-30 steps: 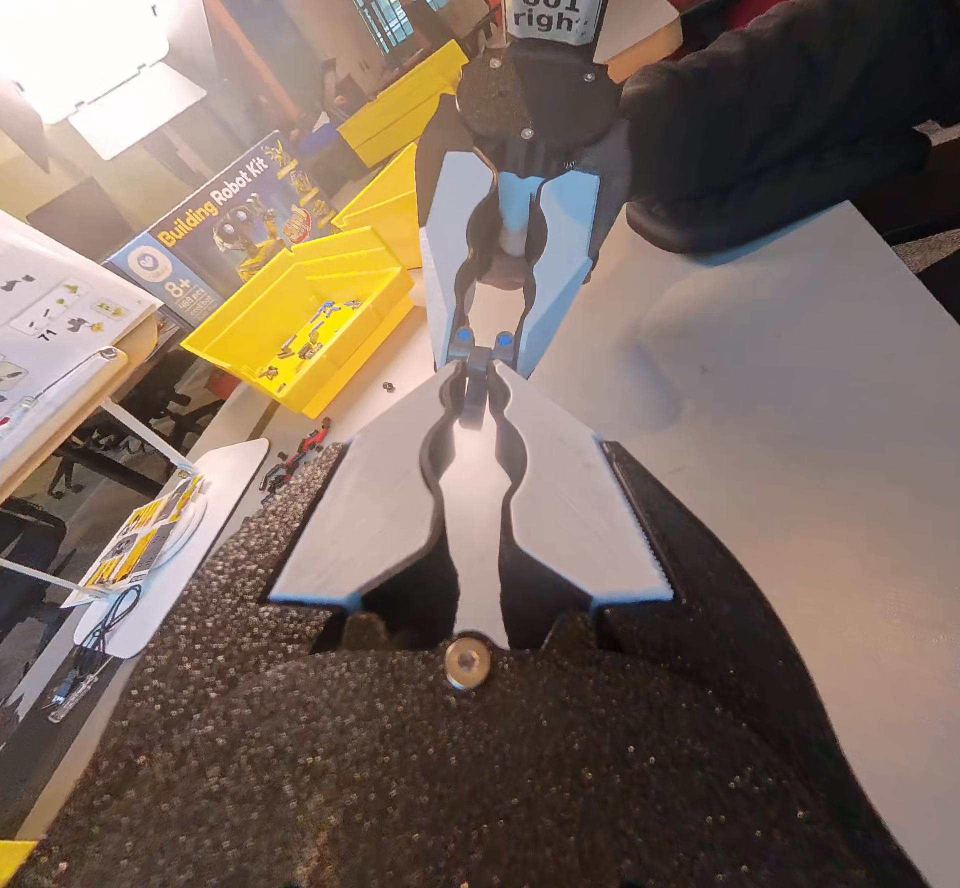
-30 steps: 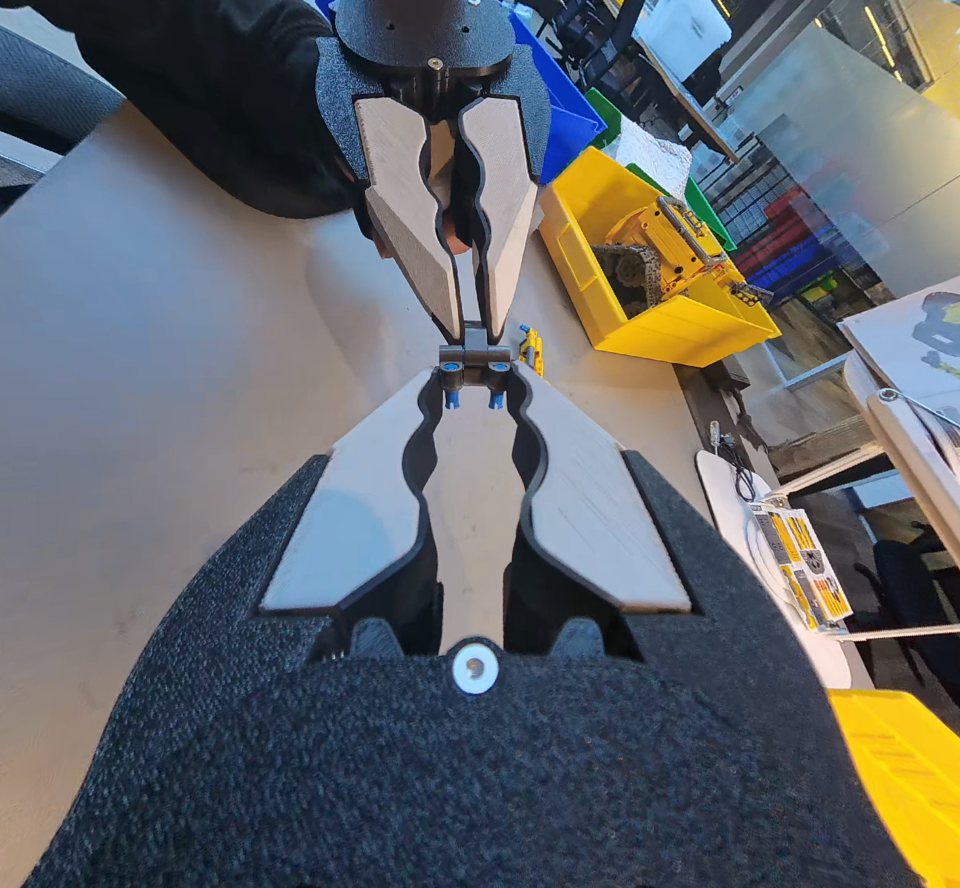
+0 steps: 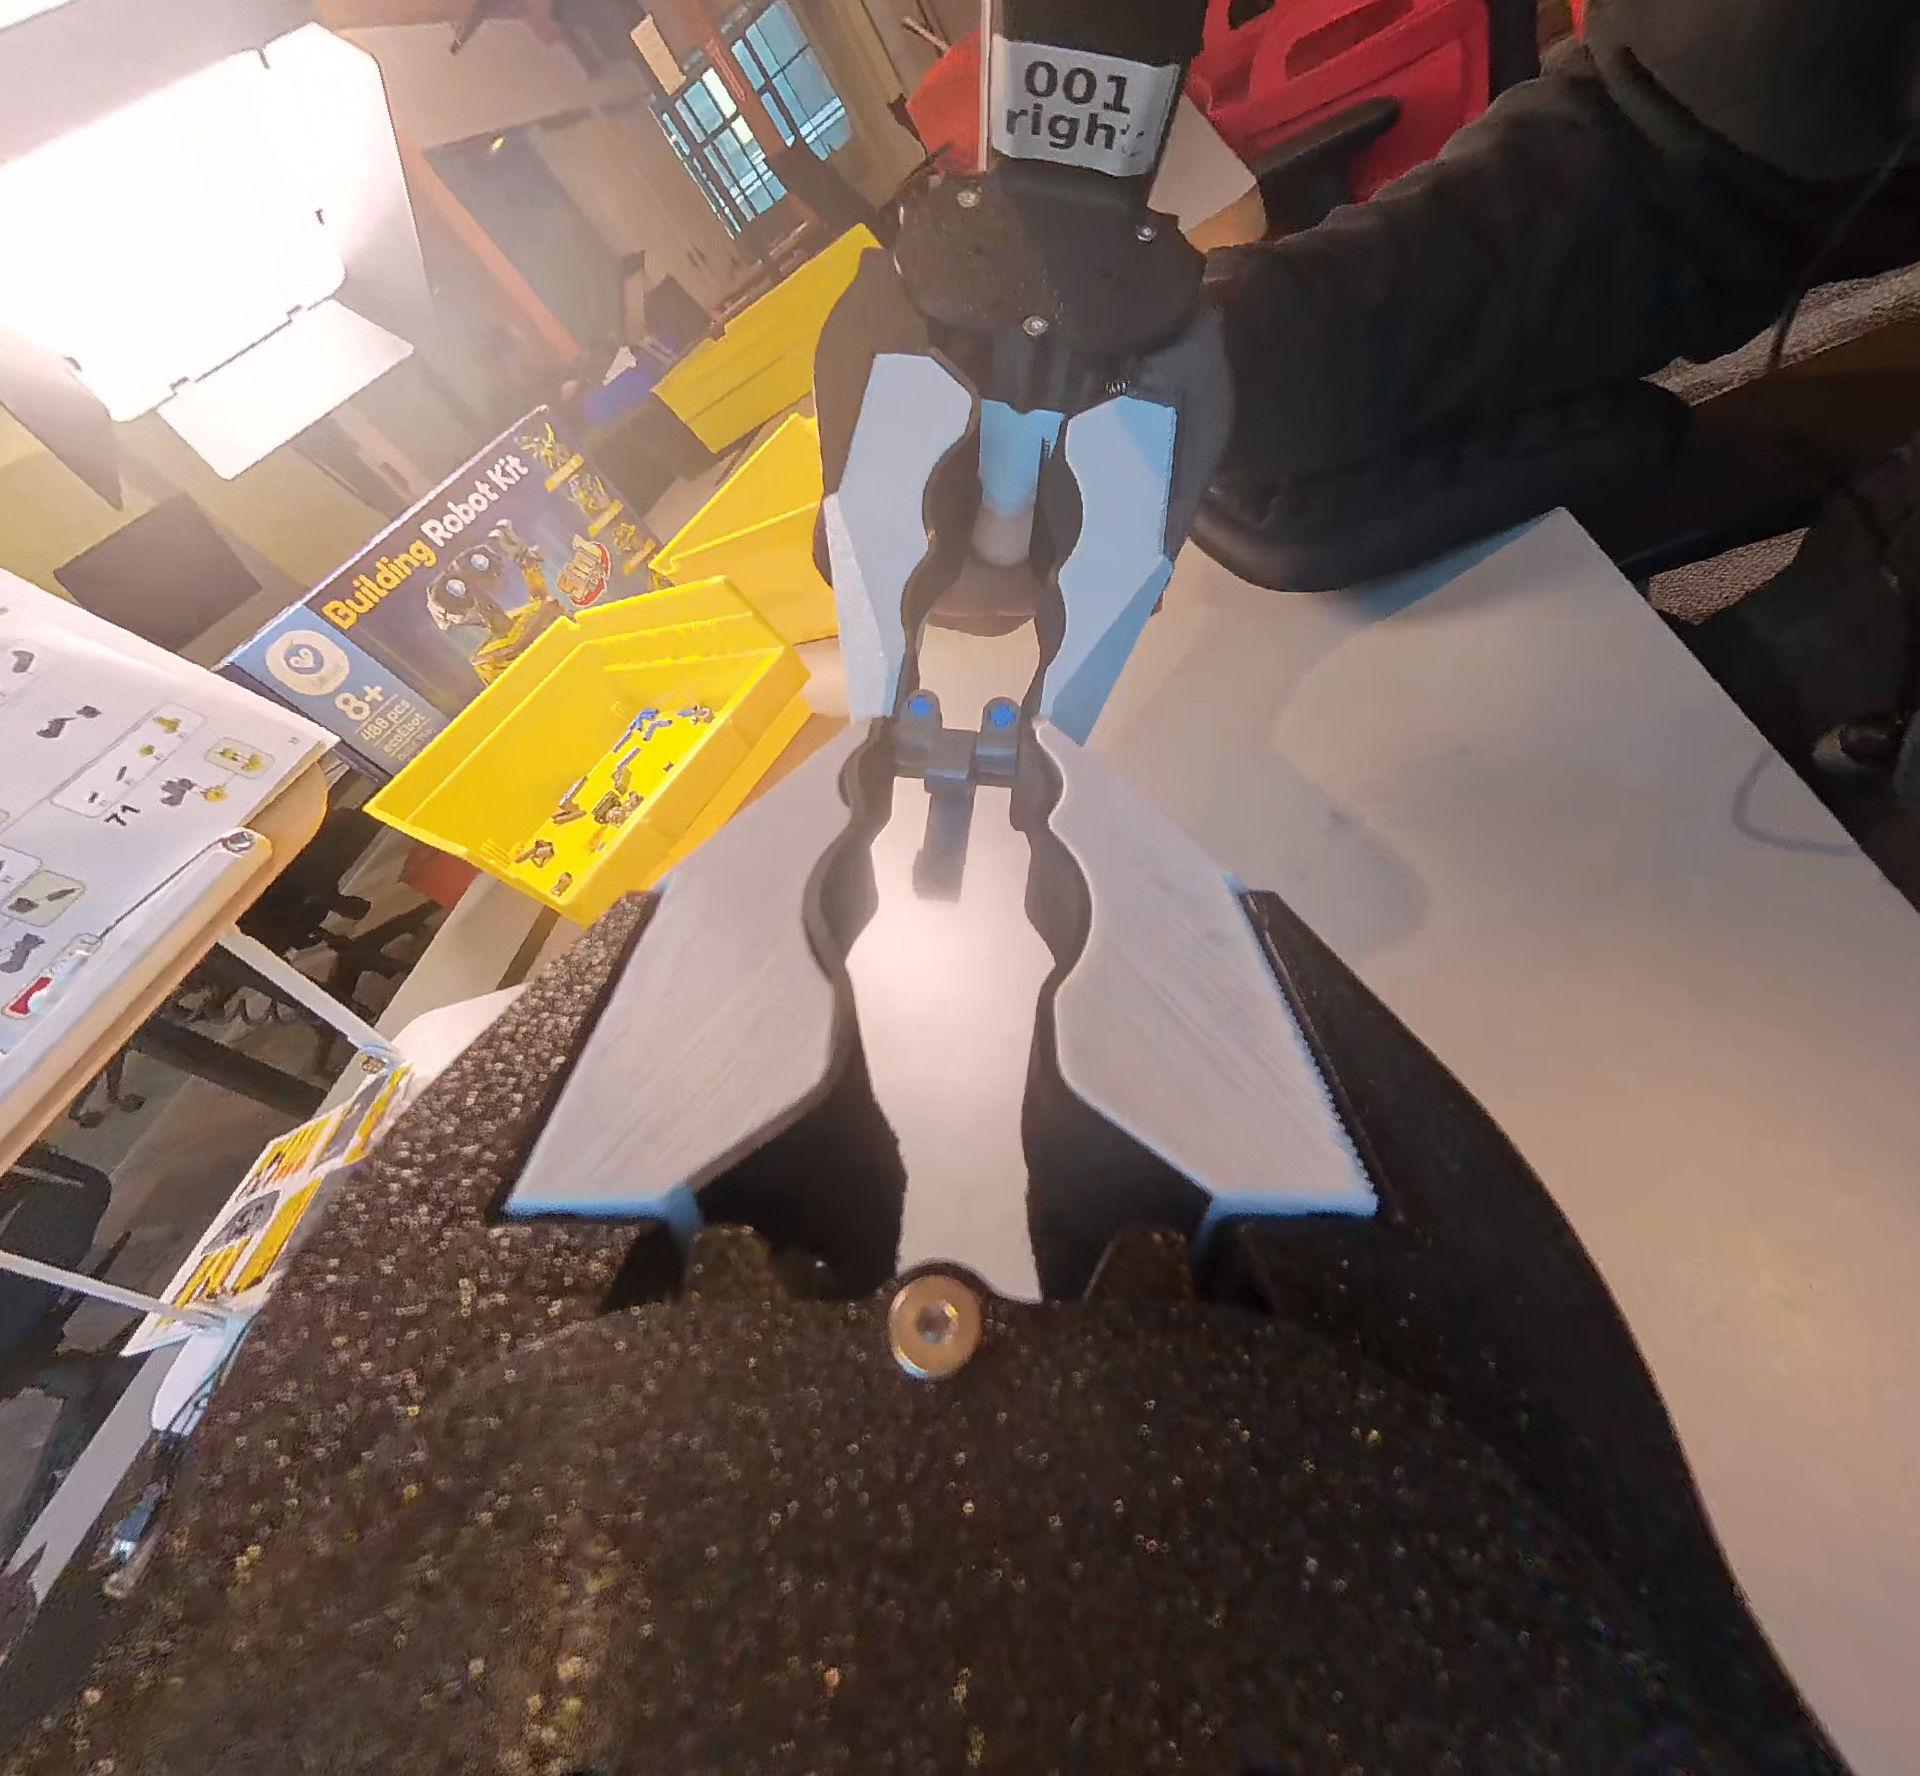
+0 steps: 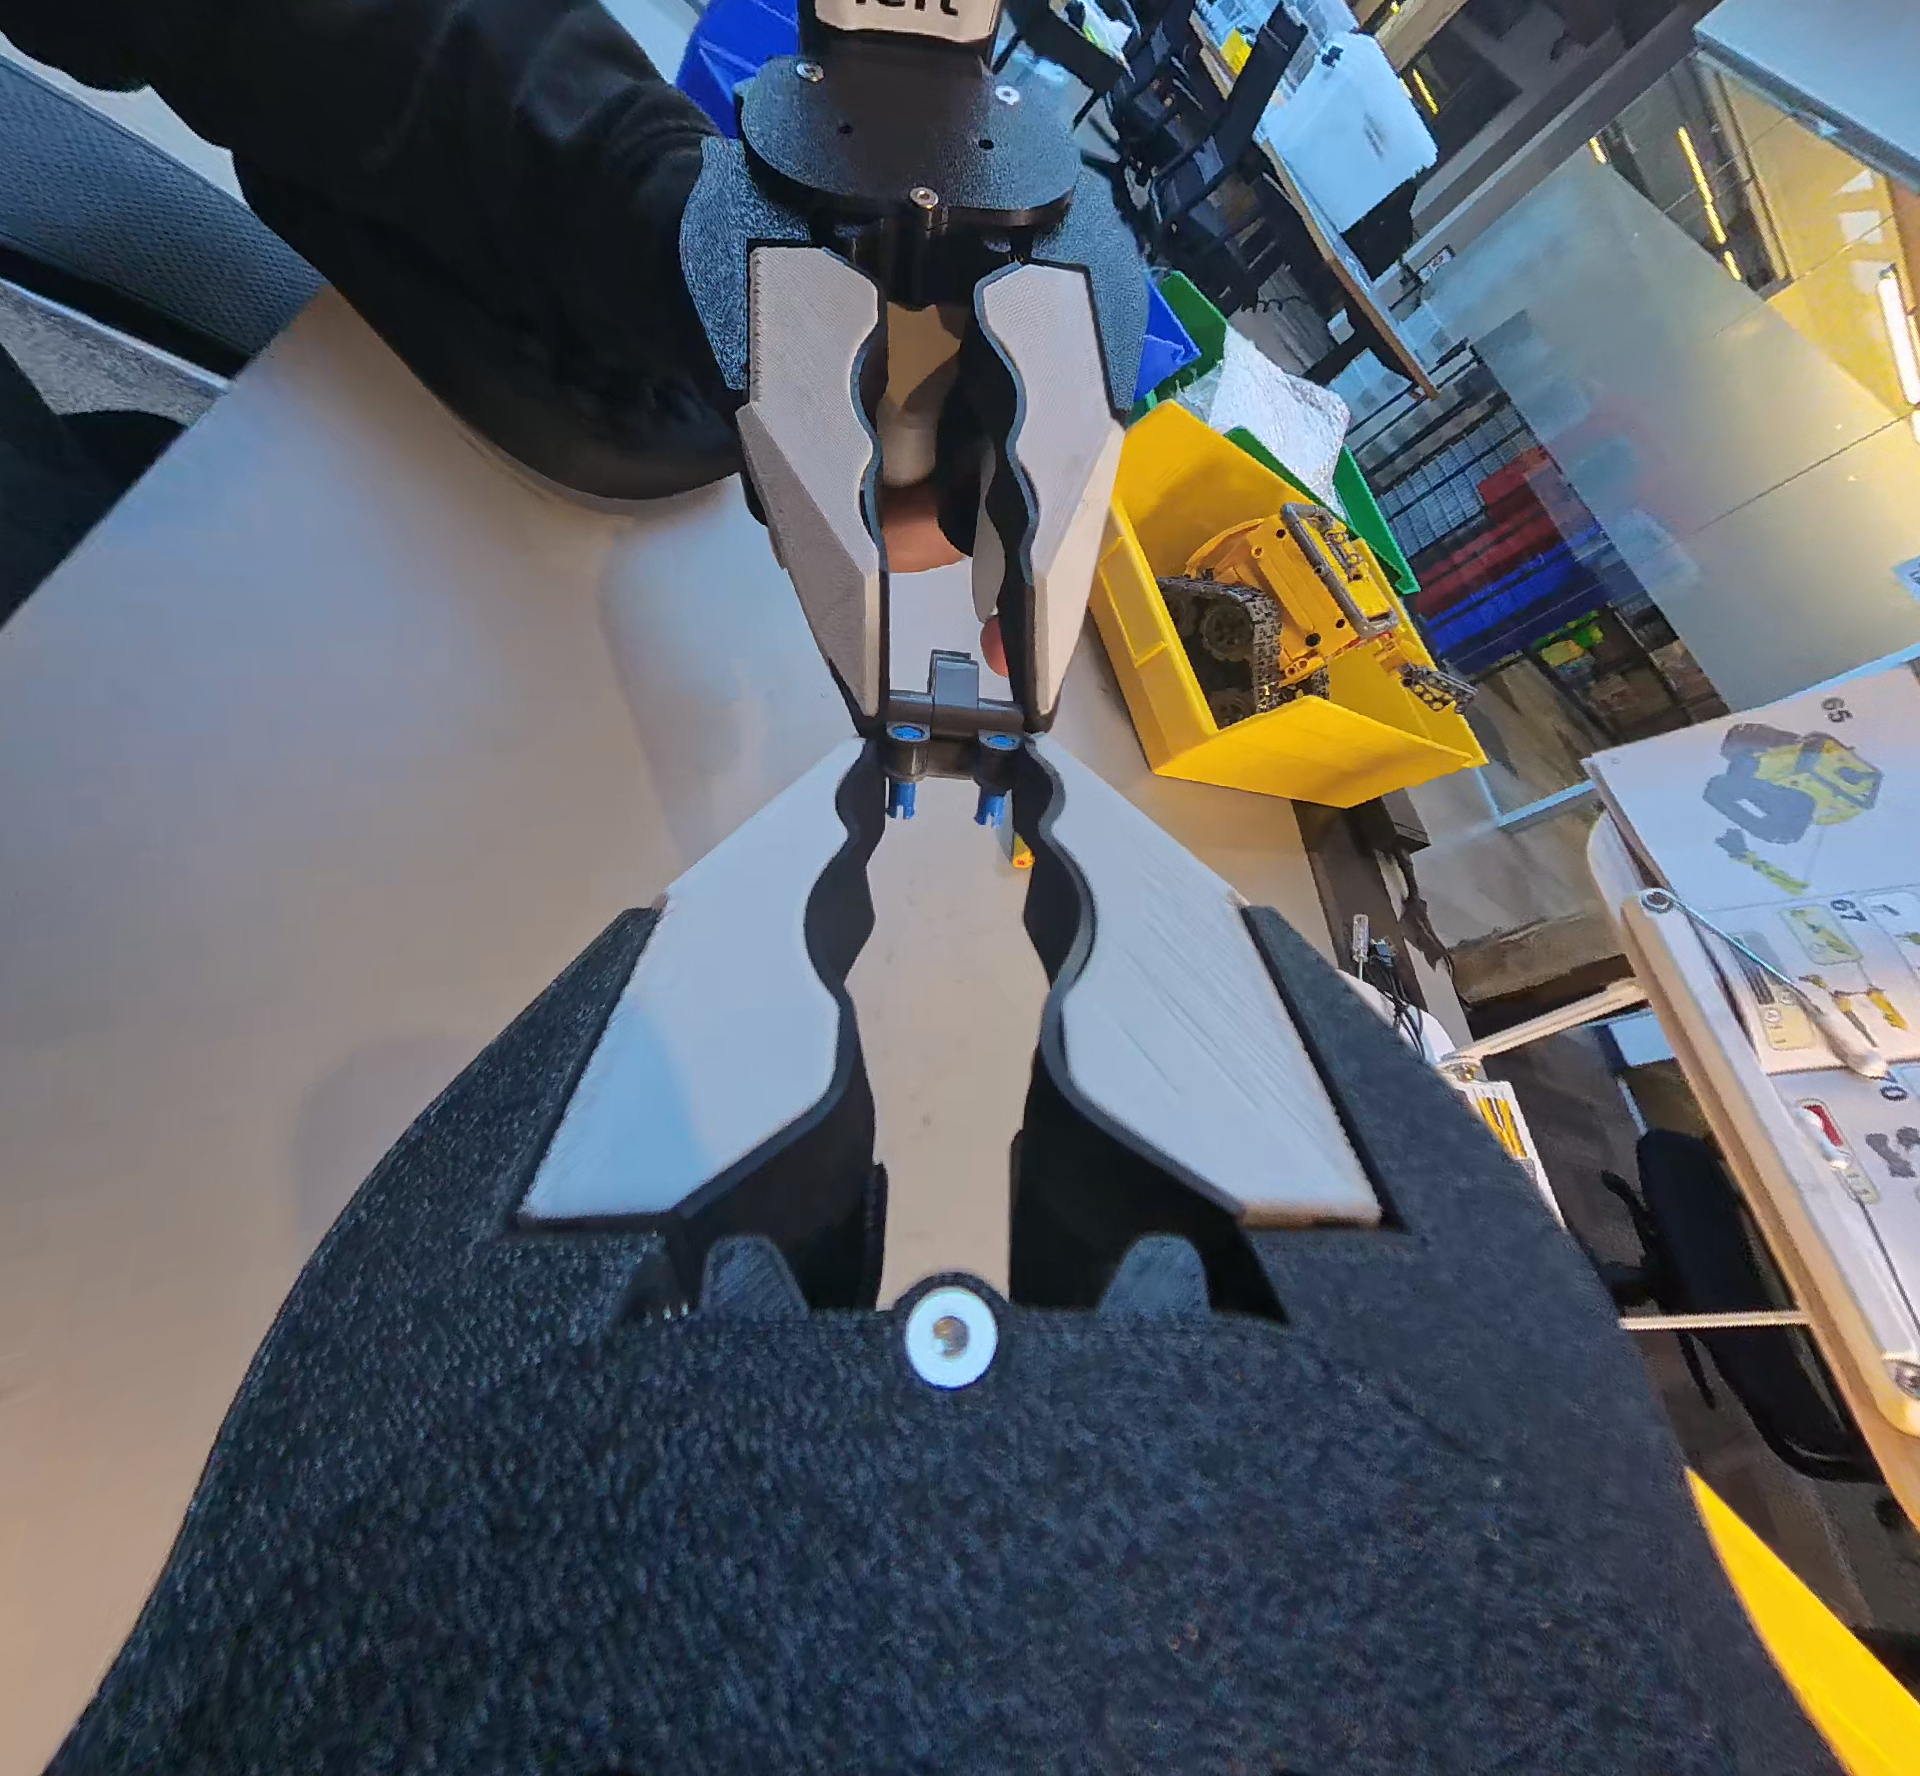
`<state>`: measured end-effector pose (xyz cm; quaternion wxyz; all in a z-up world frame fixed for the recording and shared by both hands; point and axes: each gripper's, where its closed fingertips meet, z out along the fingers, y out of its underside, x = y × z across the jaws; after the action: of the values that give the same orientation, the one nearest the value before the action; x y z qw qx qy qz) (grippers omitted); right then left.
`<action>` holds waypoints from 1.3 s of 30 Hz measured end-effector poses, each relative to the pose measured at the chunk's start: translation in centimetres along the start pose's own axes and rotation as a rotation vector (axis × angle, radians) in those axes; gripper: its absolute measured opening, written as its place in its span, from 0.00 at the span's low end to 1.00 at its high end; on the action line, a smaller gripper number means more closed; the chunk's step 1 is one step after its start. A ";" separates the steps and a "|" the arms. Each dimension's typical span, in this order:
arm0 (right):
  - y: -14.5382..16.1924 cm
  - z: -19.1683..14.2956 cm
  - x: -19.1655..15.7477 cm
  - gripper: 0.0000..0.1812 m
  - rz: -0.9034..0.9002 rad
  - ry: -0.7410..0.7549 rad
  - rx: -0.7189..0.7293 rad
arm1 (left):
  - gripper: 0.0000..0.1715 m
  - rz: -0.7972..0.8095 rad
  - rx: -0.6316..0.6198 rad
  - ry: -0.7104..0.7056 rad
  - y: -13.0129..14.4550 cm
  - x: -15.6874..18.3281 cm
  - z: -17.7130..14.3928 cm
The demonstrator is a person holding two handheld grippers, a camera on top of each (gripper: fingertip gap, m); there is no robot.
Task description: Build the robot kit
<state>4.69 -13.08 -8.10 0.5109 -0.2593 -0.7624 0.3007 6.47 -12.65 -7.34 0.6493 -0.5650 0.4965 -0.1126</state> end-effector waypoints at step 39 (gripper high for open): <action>-2.5 -3.1 2.5 0.14 0.808 -0.332 0.595 | 0.13 -0.438 0.258 0.117 -2.2 -1.3 -1.3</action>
<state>6.54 -12.41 -3.83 0.2783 -0.3251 -0.5539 0.7142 5.77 -13.28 -4.64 0.6463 -0.5641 0.3805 -0.3454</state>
